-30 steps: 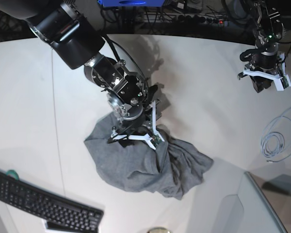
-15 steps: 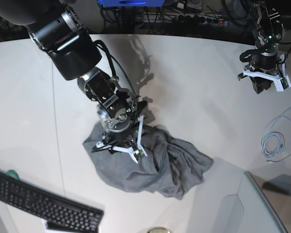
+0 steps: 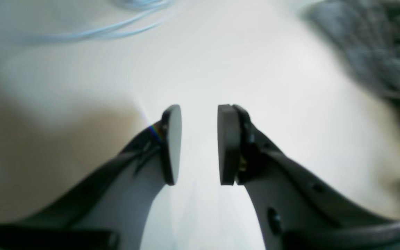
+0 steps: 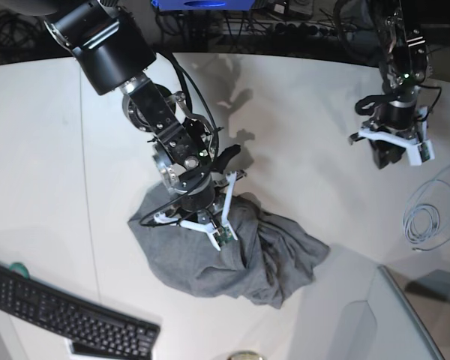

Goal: Layout the t-shirt on the table in an organized manner, then fold the t-shirt properly
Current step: 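Grasp a fold of the grey t-shirt with the right gripper, then lower the left gripper and grasp the t-shirt beside the right gripper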

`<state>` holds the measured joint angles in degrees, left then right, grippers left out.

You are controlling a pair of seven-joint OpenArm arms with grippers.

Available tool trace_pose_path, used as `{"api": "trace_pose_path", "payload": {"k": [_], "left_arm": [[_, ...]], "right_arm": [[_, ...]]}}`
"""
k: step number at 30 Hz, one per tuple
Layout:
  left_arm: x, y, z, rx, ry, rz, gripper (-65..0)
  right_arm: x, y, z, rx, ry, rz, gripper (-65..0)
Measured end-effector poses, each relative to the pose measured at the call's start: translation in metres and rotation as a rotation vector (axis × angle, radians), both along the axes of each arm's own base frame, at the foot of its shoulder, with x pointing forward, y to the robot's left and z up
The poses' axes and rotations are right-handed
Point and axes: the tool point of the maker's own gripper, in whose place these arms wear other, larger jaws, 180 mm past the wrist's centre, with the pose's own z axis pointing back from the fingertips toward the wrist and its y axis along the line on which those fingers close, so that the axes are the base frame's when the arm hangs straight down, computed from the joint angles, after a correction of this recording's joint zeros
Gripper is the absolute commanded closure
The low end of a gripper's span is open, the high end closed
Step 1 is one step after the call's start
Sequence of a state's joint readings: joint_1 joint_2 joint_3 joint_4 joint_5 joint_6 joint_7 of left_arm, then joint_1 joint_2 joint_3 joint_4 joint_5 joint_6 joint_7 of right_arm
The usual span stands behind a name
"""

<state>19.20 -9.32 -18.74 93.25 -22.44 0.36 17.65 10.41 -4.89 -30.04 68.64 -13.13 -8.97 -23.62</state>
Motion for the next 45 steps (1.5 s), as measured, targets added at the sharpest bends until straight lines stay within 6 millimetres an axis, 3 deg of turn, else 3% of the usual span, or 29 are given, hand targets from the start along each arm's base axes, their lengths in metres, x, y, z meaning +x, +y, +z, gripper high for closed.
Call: {"api": "trace_pose_path", "payload": {"k": [4, 7, 9, 11, 16, 19, 21, 25, 28, 34, 40, 45], "left_arm": [[0.029, -0.039, 0.007, -0.037, -0.042, -0.094, -18.8], [0.041, -0.048, 0.014, -0.04, -0.066, -0.119, -24.4], [0.045, -0.046, 0.012, -0.04, -0.069, -0.114, -33.1], [0.043, -0.045, 0.004, -0.044, -0.046, -0.108, -39.3], [0.032, -0.039, -0.007, -0.044, -0.01, -0.089, -42.3], [0.028, -0.039, -0.01, -0.045, 0.001, -0.09, -42.3], [0.024, -0.039, -0.013, -0.046, 0.011, -0.091, -42.5], [0.026, -0.042, -0.012, -0.048, 0.008, -0.098, -42.6], [0.029, -0.043, -0.011, -0.049, 0.003, -0.1, -42.8], [0.05, -0.097, -0.017, -0.081, 0.006, -0.244, -42.8], [0.067, -0.126, -0.039, -0.09, 0.059, -0.309, -42.8], [0.08, -0.163, -0.033, -0.135, 0.032, -0.37, -42.8]], "right_arm": [[-0.002, -0.008, -0.003, -0.014, 0.007, -0.007, -3.0], [-0.002, -0.005, -0.003, -0.01, 0.007, -0.004, -18.6], [-0.002, 0.0, -0.007, -0.012, 0.007, 0.012, -30.0], [0.001, 0.008, -0.016, -0.043, -0.002, 0.064, -36.2], [0.012, 0.005, -0.039, -0.113, 0.042, 0.092, -36.2], [0.02, 0.0, -0.042, -0.137, 0.05, 0.089, -35.3], [0.026, 0.002, -0.035, -0.128, 0.023, 0.094, -27.2], [0.03, 0.005, -0.03, -0.12, 0.009, 0.098, -4.4], [0.029, 0.005, -0.032, -0.122, 0.013, 0.097, 0.0], [0.013, 0.011, -0.031, -0.095, 0.025, 0.093, -0.2], [0.012, 0.014, -0.027, -0.083, 0.02, 0.092, -0.3], [0.011, 0.013, -0.028, -0.084, 0.024, 0.092, -0.3]]}}
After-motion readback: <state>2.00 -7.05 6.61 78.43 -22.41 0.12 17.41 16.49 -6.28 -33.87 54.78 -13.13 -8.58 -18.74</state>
